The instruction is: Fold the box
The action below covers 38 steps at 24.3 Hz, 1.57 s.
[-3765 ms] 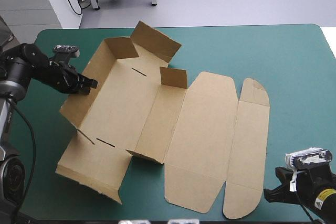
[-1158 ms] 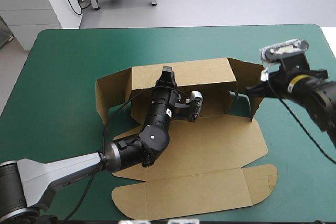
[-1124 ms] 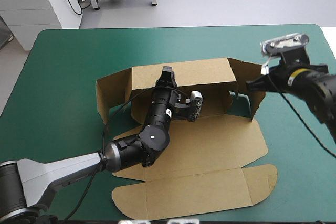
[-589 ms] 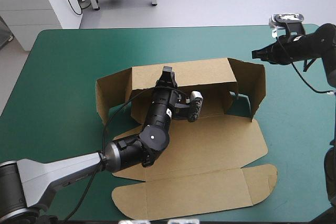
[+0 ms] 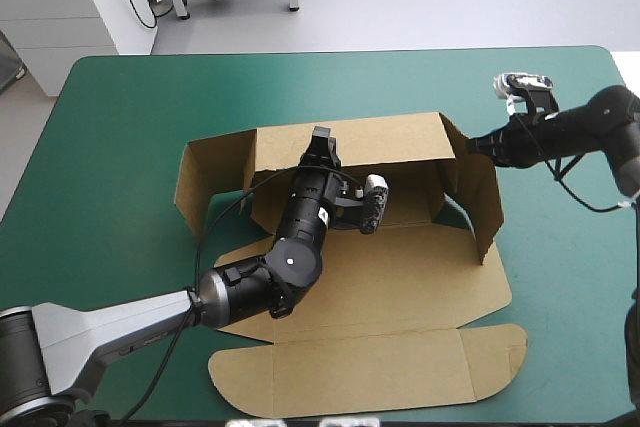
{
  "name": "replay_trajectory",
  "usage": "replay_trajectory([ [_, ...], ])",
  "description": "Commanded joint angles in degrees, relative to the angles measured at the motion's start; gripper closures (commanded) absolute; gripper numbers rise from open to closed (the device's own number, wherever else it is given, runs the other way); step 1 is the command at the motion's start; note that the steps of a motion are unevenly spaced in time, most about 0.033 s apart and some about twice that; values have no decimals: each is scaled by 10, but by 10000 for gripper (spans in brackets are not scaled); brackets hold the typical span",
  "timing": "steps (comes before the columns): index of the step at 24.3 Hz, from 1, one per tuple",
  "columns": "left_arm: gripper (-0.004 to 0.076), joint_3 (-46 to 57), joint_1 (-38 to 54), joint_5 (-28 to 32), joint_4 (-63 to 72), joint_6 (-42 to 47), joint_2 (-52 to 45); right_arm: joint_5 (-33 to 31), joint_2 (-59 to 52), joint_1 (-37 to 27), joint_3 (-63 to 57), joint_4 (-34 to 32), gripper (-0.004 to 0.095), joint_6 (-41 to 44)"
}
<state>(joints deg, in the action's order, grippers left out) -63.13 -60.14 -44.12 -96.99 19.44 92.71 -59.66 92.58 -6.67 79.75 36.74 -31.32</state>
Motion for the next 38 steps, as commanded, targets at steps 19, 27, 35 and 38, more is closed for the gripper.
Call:
replay_trajectory([
  [19,731,-13,-3,4,-26,1,-22,123,-178,-7,-266,199,925,-353],
  [27,731,-13,-3,9,-26,1,-22,79,-178,-7,-266,189,542,-458],
  [35,731,-13,-3,9,-26,1,-22,140,-156,-6,-266,277,145,-544],
  [38,731,-13,-3,9,-26,1,-22,112,-145,-5,-267,304,145,-526],
])
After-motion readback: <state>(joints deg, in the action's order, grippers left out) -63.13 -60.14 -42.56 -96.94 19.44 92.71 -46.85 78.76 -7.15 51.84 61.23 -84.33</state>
